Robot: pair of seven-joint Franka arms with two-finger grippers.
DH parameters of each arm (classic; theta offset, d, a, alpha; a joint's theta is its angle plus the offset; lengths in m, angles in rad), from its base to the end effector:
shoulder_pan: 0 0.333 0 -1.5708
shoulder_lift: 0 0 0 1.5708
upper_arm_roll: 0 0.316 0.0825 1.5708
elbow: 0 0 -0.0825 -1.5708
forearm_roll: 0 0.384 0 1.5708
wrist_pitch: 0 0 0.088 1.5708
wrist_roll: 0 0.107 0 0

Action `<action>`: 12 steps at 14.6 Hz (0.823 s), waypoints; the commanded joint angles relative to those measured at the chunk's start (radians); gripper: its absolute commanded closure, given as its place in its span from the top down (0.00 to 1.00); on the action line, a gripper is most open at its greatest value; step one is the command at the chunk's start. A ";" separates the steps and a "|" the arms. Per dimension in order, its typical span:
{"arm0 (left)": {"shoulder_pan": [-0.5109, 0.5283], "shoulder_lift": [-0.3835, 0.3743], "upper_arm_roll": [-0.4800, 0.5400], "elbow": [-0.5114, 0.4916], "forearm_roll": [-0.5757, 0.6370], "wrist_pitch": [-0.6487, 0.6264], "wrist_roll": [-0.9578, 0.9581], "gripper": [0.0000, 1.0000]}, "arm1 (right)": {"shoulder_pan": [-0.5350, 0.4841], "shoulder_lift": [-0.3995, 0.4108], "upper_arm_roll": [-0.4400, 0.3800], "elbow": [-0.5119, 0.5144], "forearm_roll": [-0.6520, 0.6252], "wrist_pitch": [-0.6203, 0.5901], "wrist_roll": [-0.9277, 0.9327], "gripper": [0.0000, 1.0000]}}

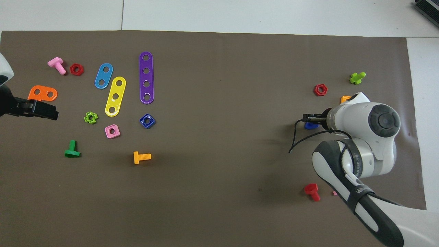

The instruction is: Unscrew and place screws in storage area

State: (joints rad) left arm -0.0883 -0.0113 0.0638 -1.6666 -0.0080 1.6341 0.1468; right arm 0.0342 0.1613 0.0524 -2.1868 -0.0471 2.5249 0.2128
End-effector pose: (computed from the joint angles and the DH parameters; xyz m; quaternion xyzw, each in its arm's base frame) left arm 0.5541 -0.0142 0.5909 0.9963 -0.0853 -0.0103 0.0050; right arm 0.5671 0.0493 0.3314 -0.9950 0.0456 -0.0891 0.0022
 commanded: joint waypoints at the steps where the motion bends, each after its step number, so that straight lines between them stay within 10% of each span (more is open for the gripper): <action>1: -0.001 -0.036 -0.004 -0.044 0.016 0.021 0.014 1.00 | 0.000 -0.023 -0.012 0.180 0.026 -0.241 -0.007 1.00; 12: 0.012 -0.036 -0.002 -0.042 0.016 0.017 0.005 1.00 | -0.002 -0.158 -0.160 0.675 0.026 -1.026 -0.093 1.00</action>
State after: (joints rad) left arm -0.0858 -0.0173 0.0679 -1.6713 -0.0080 1.6341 0.1471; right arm 0.0337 -0.0128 -0.0837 -1.6014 -0.0471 1.5941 0.1650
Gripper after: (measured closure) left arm 0.000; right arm 0.000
